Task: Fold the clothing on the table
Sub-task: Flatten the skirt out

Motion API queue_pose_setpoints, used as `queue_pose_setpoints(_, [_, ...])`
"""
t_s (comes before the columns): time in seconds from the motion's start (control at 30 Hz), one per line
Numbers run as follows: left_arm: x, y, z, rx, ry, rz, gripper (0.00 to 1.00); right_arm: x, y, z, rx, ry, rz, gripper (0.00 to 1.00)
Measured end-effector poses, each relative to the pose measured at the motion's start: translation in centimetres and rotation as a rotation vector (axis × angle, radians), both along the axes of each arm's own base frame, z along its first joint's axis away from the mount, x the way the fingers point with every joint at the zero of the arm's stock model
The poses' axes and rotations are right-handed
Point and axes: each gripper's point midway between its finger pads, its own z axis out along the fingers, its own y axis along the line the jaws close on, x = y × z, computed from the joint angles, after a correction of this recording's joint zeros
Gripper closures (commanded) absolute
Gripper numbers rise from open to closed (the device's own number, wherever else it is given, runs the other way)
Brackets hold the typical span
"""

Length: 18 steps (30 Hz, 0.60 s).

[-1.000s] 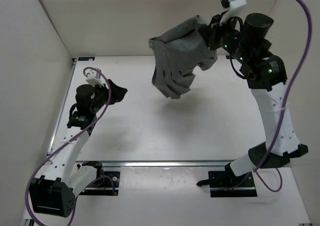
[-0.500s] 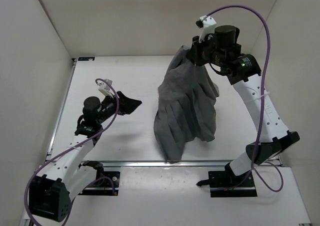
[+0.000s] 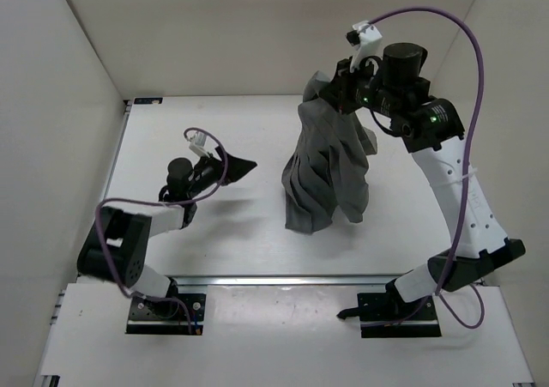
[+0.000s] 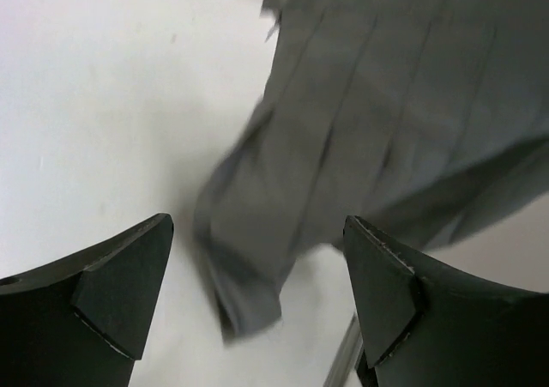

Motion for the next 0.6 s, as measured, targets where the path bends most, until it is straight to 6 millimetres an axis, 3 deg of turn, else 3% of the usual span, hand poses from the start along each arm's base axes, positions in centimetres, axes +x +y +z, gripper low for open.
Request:
queue_pose_setpoints(0.23, [5.6,-2.3,4.1,-0.157,-0.157,-0.052,0.1,-3.1,-2.0,3.3,0.064,-0.061,0.041,1.0])
queue_pose_setpoints(0.4, [6.5,-4.9,2.8,-0.178,-0.157,-0.113,0.06,-5.2,-2.8,4.9,0.1,-0.097,0.069,1.0])
queue_pose_setpoints(0.5, [7.1,-6.3,2.0,-0.226,-0.106,-0.151,0.06,-5.7,-2.4,4.7,0.106,-0.088,0.1,1.0])
queue_pose_setpoints(0.6, [9.3,-8.2,1.2,-0.309,-0.017,-0.183,0.11,-5.5,-2.1,3.6,0.1,-0.062,0.112,0.99])
